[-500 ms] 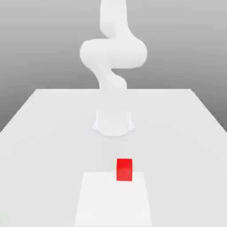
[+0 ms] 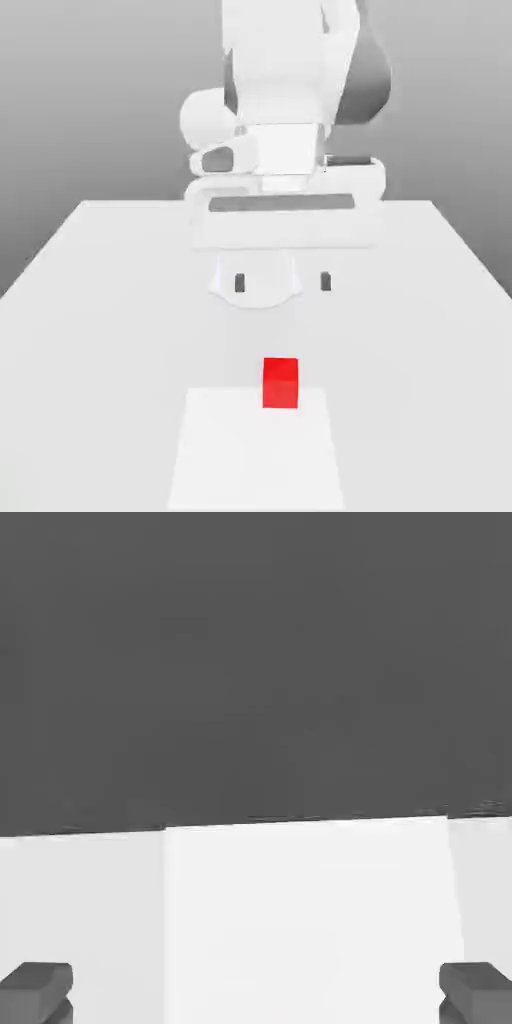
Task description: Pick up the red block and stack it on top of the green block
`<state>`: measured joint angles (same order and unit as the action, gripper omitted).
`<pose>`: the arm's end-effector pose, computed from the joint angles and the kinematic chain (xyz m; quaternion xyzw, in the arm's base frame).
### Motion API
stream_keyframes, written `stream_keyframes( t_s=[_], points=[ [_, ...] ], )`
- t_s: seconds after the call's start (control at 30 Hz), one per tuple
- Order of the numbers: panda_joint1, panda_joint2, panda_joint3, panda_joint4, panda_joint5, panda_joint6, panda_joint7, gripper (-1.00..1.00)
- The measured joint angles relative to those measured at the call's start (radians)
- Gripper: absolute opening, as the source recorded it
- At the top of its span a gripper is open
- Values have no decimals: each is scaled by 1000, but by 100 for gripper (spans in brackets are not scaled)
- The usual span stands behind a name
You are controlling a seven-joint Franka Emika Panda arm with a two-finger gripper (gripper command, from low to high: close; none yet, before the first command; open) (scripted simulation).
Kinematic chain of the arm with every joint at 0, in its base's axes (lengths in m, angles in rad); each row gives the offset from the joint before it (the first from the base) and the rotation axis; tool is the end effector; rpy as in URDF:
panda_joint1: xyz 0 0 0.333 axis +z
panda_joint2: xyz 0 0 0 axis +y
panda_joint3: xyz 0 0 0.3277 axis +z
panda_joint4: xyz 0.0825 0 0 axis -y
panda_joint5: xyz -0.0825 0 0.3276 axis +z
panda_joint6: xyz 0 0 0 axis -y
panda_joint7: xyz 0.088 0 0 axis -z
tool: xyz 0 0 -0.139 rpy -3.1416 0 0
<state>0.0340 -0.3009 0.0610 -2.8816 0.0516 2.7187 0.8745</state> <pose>0.3308 0.0290 0.3112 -0.9136 0.4007 -0.0595 0.0348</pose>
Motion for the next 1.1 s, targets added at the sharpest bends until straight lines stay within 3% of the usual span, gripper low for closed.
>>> stream_keyframes(
  t_s=[0.1,0.3,0.33,0.57,0.83,1.1],
  points=[
    [1,190,16,-68,-20,149,33,0],
    [39,441,-37,-56,-90,360,89,0],
    [48,463,-46,-53,-93,378,92,-100],
    [47,461,-46,-54,-100,377,97,-100],
    [38,196,-19,-90,-35,149,51,-100],
    [-118,296,-104,151,-112,8,241,-100]
  ],
)
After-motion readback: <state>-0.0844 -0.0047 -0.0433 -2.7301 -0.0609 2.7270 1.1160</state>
